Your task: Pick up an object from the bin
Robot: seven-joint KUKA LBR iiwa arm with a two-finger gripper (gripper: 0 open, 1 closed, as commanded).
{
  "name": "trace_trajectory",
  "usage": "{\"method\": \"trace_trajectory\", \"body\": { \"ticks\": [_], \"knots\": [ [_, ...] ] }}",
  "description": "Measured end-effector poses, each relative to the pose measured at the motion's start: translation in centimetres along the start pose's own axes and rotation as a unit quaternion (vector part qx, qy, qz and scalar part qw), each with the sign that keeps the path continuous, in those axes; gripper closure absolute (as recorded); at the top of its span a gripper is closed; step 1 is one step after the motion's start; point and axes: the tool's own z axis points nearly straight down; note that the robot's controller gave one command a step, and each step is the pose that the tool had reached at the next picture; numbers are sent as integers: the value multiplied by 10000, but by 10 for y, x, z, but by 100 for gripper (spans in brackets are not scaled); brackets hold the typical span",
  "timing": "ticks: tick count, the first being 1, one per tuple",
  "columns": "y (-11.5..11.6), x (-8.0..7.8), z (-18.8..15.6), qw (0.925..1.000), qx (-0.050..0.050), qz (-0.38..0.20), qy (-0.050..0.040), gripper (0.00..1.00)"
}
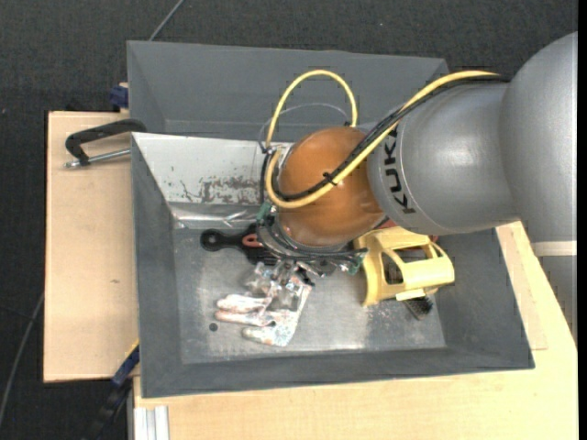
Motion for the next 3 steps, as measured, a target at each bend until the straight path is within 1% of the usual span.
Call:
{"method": "trace_trajectory", "body": {
  "ticks": [2,3],
  "knots": [
    [1,0,-3,10000,-8,-1,-1,100],
    [3,1,-24,10000,-28,-4,16,100]
  ]
}}
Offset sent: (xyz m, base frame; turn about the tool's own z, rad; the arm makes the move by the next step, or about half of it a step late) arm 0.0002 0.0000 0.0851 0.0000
